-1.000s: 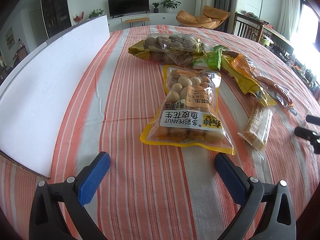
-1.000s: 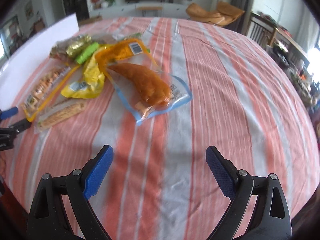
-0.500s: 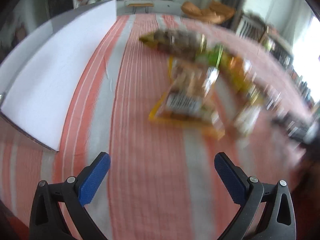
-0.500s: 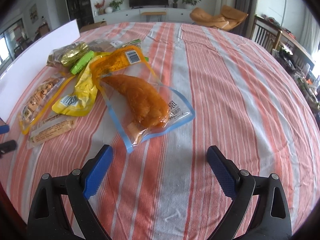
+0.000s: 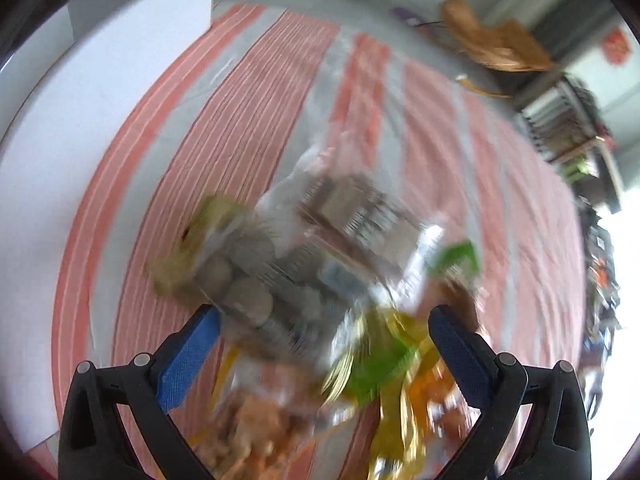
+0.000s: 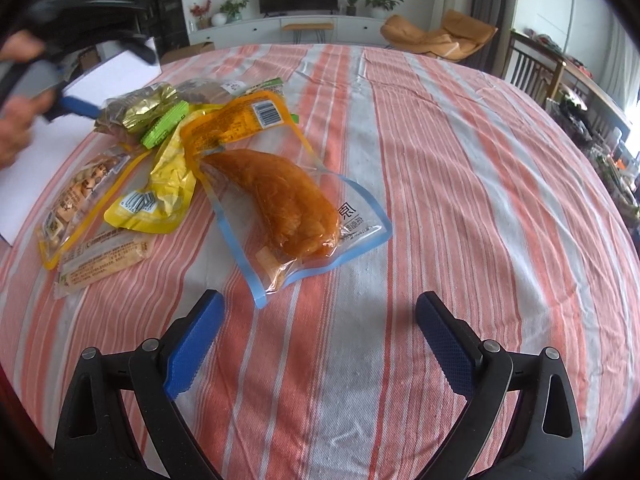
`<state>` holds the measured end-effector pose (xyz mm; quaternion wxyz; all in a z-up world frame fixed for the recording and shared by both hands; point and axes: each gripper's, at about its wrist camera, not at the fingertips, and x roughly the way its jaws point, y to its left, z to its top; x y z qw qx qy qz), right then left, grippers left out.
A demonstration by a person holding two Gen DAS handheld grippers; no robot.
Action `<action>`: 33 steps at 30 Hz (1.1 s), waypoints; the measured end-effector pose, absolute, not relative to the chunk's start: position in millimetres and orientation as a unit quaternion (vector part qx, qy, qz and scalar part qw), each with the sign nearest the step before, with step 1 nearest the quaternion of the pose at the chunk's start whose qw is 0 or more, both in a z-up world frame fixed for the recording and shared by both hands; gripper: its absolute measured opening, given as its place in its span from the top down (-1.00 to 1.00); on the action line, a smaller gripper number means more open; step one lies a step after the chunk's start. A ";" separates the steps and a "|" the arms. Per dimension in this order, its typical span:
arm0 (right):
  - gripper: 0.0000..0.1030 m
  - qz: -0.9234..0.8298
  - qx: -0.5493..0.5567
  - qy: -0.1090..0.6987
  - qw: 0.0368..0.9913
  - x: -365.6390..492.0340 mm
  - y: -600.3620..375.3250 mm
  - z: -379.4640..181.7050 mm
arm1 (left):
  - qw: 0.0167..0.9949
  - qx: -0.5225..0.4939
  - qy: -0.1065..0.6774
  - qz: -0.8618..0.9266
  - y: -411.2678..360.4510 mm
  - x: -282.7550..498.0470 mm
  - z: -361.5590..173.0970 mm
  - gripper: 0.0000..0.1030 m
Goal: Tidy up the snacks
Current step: 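Grasp the clear bag of quail eggs with the left tool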
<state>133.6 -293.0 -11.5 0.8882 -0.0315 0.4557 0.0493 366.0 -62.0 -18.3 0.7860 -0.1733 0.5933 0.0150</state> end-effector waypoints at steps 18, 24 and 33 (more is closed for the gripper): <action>-0.91 0.055 -0.033 0.456 0.887 136.6 -288.3 -12.4 | 0.834 -0.079 0.545 -0.042 -2.9 322.4 -18.5 -0.45; -0.91 0.055 -0.033 0.456 0.887 136.8 -287.8 -12.5 | 0.852 0.011 0.518 -0.076 -3.7 232.1 -0.6 -0.46; -0.91 0.055 -0.033 0.456 0.888 136.8 -288.0 -12.7 | 0.839 0.058 0.535 -0.081 7.1 134.1 -47.8 -0.66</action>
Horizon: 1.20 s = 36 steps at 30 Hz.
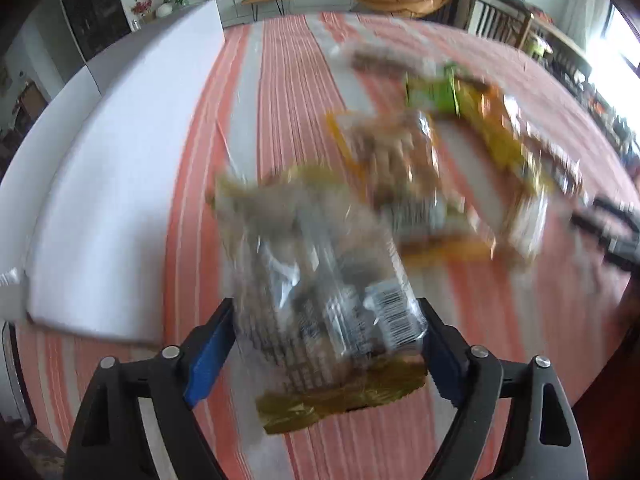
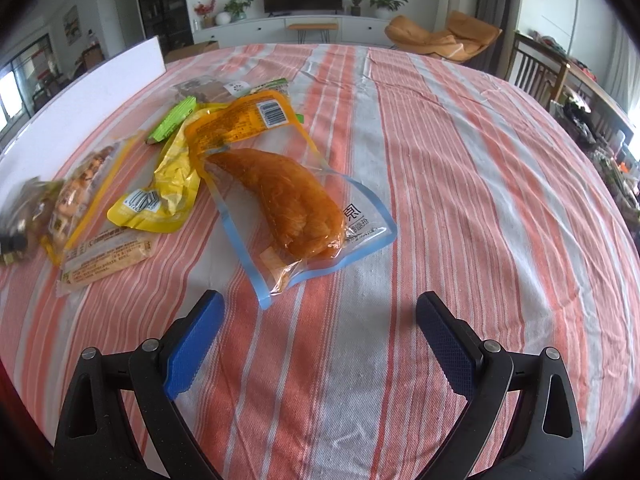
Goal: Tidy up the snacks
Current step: 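Grasp the clear bag of quail eggs with the left tool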
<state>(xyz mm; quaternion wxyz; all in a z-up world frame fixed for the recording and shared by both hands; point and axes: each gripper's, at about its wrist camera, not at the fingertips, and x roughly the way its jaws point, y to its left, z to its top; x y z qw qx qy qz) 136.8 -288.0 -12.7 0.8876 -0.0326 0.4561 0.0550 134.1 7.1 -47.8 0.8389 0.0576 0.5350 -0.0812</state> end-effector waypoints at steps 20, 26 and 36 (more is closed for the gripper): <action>-0.91 0.054 -0.032 0.455 0.888 135.9 -289.4 -11.0 | 0.850 -0.093 0.510 -0.088 40.2 137.3 -39.7 -0.46; -0.91 0.054 -0.032 0.455 0.888 135.9 -289.3 -11.1 | 0.872 0.034 0.472 -0.124 17.9 95.1 -41.3 -0.46; -0.91 0.054 -0.031 0.455 0.888 135.9 -289.4 -11.3 | 0.877 -0.001 0.476 -0.070 31.7 98.5 -59.9 -0.91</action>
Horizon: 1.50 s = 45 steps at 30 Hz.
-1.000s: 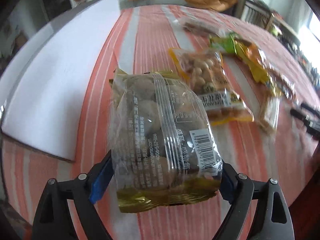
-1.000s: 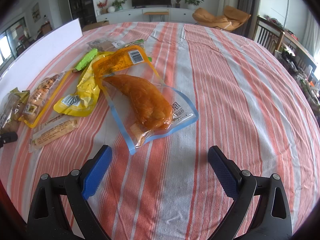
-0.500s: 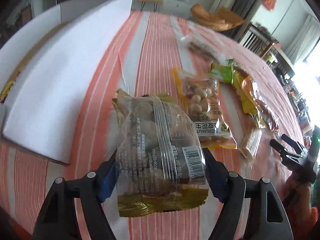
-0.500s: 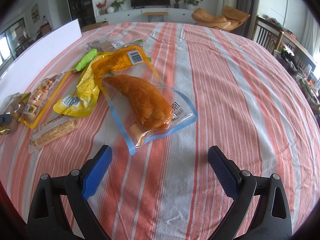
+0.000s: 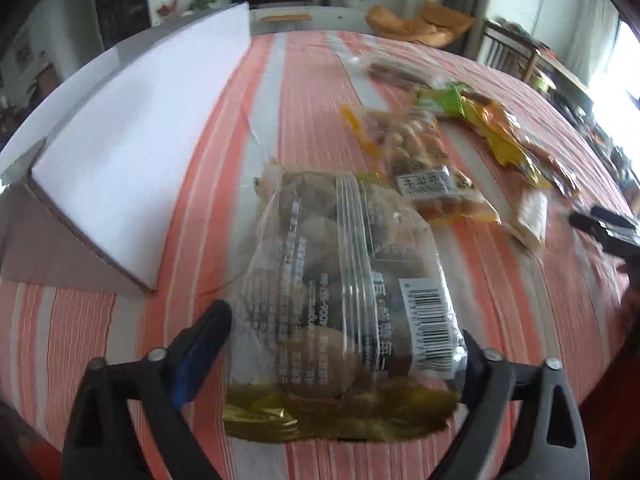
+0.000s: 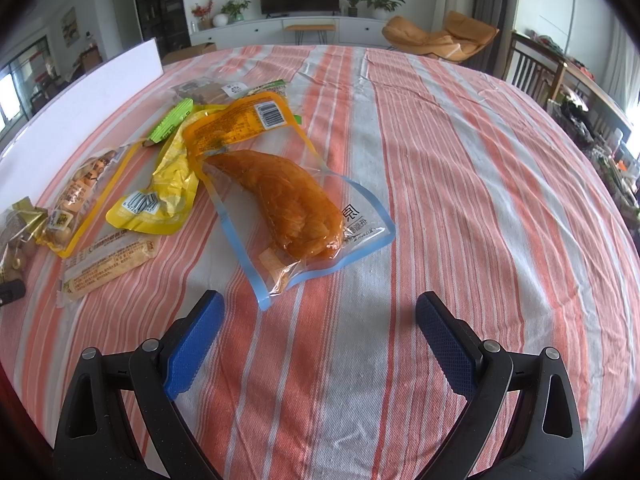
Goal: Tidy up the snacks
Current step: 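Grasp the clear bag of quail eggs with the left tool, then lift the quail-egg bag toward the box while the right tool grasps the sausage pack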
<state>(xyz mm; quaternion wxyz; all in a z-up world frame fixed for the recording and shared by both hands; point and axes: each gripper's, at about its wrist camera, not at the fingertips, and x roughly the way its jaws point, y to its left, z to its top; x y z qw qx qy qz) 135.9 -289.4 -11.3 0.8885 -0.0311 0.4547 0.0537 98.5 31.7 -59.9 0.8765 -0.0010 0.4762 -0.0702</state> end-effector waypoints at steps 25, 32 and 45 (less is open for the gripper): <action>-0.91 0.041 -0.022 0.453 0.891 137.9 -295.5 -10.8 | 0.897 0.023 0.438 -0.060 22.7 98.3 -68.8 -1.00; -0.88 0.054 0.011 0.440 0.897 127.5 -303.2 -4.6 | 0.897 0.024 0.437 -0.063 23.2 97.4 -68.4 -1.00; -0.88 0.183 -0.109 0.538 0.815 234.5 -278.1 11.4 | 0.881 0.005 0.465 -0.085 26.7 99.9 -59.7 -0.99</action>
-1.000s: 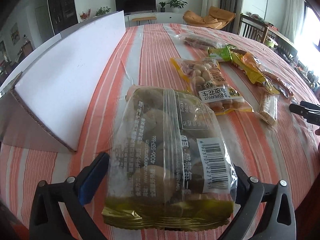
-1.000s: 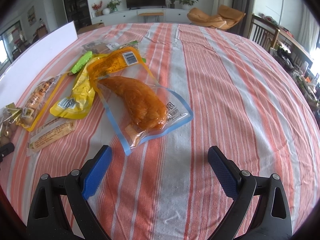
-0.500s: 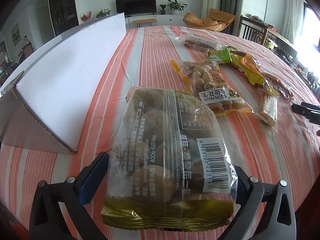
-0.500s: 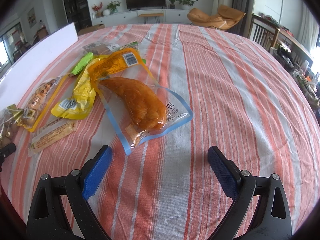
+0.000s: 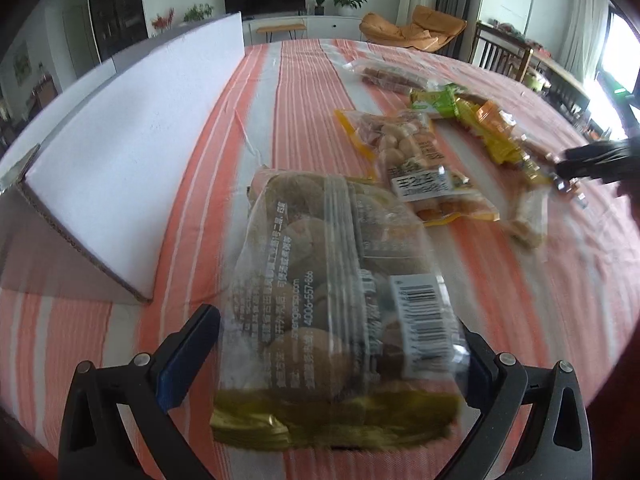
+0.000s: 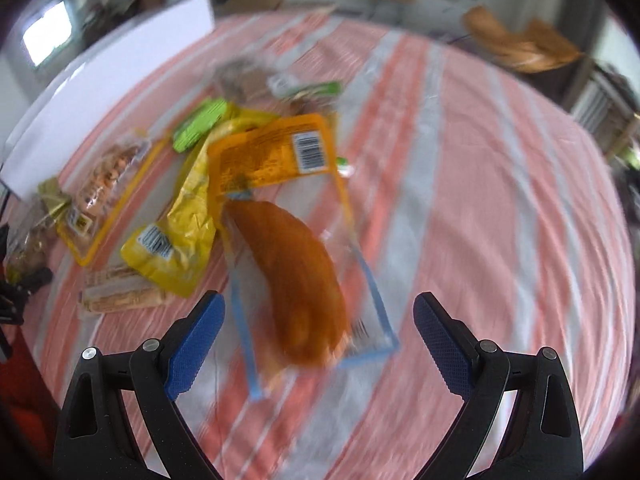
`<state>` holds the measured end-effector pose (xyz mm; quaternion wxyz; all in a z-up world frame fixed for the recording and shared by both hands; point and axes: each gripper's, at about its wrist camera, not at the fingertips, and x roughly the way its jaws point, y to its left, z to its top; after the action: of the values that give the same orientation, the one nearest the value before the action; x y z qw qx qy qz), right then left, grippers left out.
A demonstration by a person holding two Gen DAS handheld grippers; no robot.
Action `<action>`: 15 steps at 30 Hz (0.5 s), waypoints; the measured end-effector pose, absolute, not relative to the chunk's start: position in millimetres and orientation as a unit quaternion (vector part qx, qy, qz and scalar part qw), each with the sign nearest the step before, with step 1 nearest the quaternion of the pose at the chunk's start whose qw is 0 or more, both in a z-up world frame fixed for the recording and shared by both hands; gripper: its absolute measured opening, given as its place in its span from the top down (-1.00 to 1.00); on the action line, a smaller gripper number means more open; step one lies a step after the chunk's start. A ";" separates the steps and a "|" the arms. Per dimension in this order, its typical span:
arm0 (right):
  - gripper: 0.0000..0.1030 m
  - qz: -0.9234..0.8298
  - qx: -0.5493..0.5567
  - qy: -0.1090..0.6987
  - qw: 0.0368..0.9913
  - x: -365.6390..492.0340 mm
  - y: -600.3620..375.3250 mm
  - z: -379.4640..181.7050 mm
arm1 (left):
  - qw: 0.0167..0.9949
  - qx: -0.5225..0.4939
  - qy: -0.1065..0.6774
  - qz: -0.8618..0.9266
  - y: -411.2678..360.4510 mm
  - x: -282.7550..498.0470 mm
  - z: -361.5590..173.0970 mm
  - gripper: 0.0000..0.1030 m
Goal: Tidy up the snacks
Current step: 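Lift the quail-egg bag toward the box while the right tool grasps the sausage pack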
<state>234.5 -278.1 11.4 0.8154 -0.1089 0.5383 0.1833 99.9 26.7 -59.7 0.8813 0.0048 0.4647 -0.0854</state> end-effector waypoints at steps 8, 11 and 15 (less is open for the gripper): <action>-0.36 0.176 -0.123 0.614 0.760 251.7 -249.8 -8.2 | 0.878 -0.003 0.468 -0.102 30.5 102.4 -46.1 -0.37; -0.02 0.157 -0.079 0.629 0.757 243.1 -264.1 -2.9 | 0.878 -0.011 0.467 -0.109 31.7 100.2 -48.9 -0.35; 0.05 0.157 0.026 0.608 0.778 224.0 -292.8 13.1 | 0.881 -0.030 0.457 -0.120 35.6 92.1 -44.3 -0.33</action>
<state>224.0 -292.8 13.1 0.7778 0.0258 0.6081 0.1567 92.1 35.6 -44.3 0.8810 -0.0302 0.4567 -0.1198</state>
